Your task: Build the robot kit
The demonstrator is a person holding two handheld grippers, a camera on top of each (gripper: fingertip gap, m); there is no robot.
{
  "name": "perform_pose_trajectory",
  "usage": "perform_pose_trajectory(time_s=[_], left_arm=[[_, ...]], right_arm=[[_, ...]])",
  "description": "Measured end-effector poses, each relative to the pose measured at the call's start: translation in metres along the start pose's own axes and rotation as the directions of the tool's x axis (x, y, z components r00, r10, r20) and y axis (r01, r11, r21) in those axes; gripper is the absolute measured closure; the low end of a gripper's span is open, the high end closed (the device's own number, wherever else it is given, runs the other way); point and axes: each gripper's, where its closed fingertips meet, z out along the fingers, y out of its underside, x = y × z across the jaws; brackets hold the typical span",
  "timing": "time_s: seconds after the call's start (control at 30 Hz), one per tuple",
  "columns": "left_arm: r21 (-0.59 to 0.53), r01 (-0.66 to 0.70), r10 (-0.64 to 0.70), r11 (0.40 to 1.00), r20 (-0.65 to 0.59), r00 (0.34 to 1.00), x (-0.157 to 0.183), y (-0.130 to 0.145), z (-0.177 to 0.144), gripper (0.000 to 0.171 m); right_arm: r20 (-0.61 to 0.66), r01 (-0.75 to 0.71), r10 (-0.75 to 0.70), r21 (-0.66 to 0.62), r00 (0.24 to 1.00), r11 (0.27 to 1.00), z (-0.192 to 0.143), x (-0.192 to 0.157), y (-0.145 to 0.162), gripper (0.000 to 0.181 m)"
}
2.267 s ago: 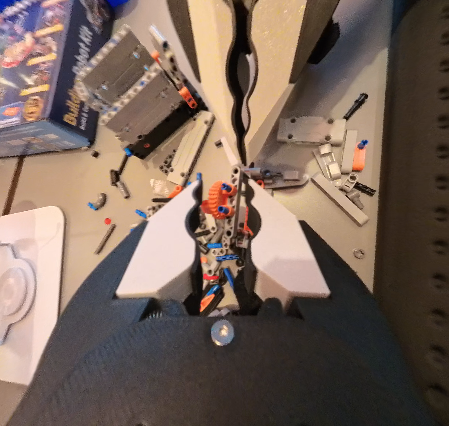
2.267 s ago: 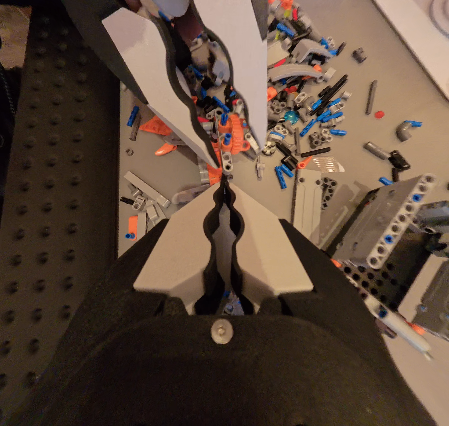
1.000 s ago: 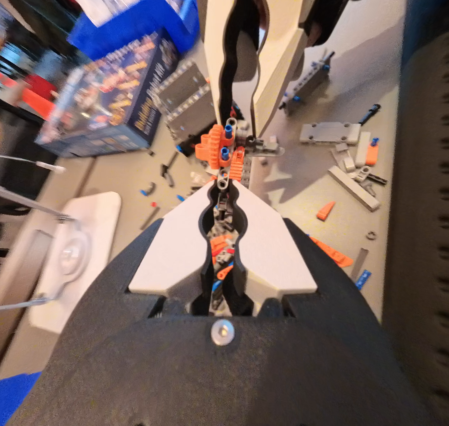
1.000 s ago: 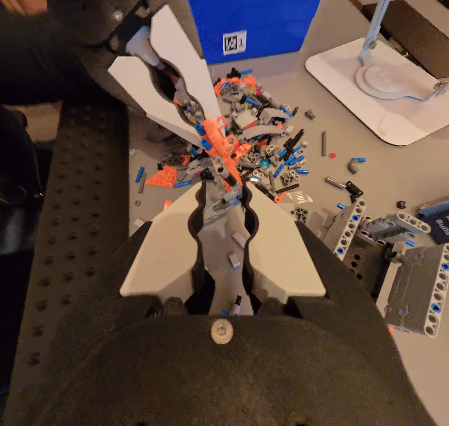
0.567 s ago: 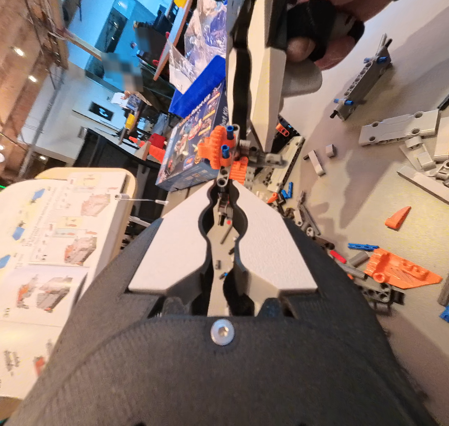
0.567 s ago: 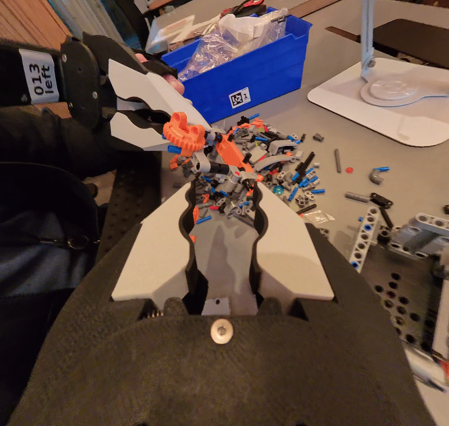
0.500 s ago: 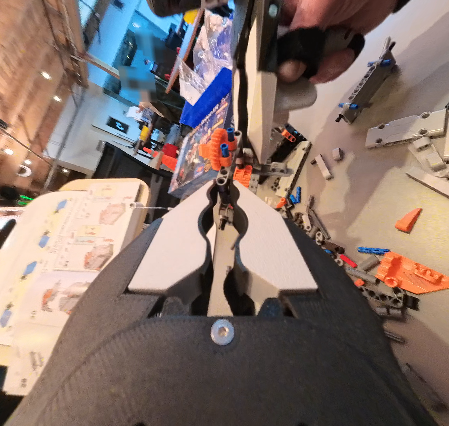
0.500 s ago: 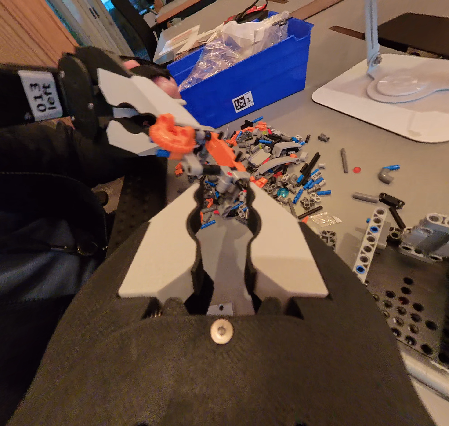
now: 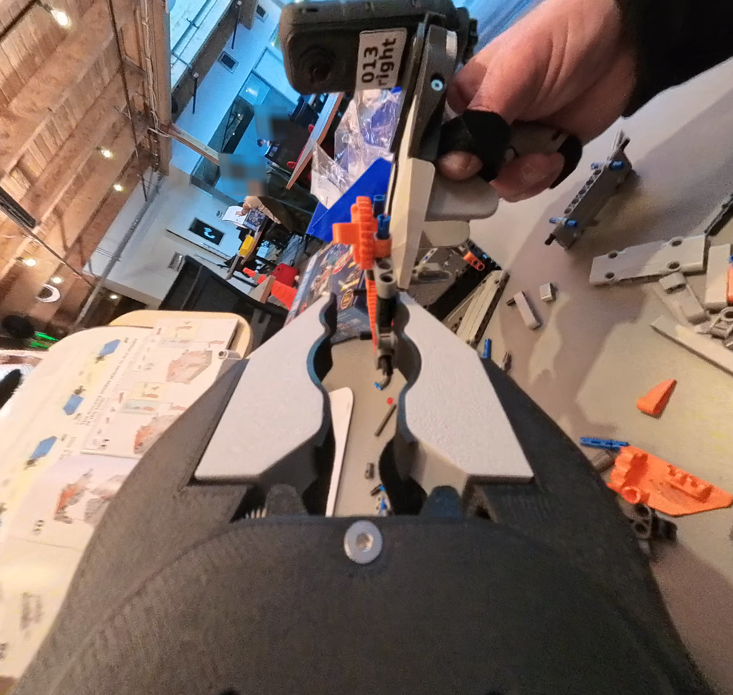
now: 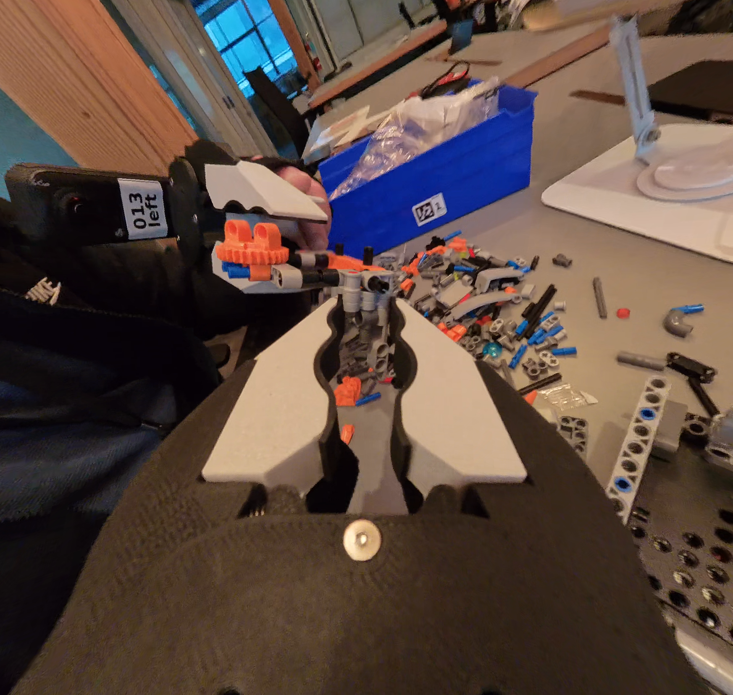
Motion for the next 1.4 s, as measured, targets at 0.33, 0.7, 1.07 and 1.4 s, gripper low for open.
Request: perform_pose_trajectory(time_s=[0.33, 0.7, 1.07, 1.4], left_arm=[[0.052, 0.470, -0.460, 0.881, -0.137, 0.877, -0.016, 0.016, 0.001, 0.110], [0.027, 0.753, -0.698, 0.657, -0.355, 0.622, -0.004, 0.020, 0.006, 0.107], [0.056, 0.831, -0.740, 0.554, -0.425, 0.521, -0.009, 0.016, 0.002, 0.149], [0.080, 0.808, -0.715, 0.584, -0.420, 0.559, -0.010, 0.016, -0.001, 0.164]], right_arm=[[-0.100, 0.108, -0.102, 0.062, 0.990, 0.992, 0.002, 0.004, -0.021, 0.162], [-0.094, 0.139, -0.121, 0.218, 0.988, 0.966, 0.006, -0.003, -0.054, 0.163], [-0.047, 0.152, -0.145, 0.256, 0.988, 0.955, 0.017, -0.005, -0.052, 0.162], [-0.053, 0.175, -0.167, 0.250, 0.984, 0.952, 0.019, -0.001, -0.047, 0.162]])
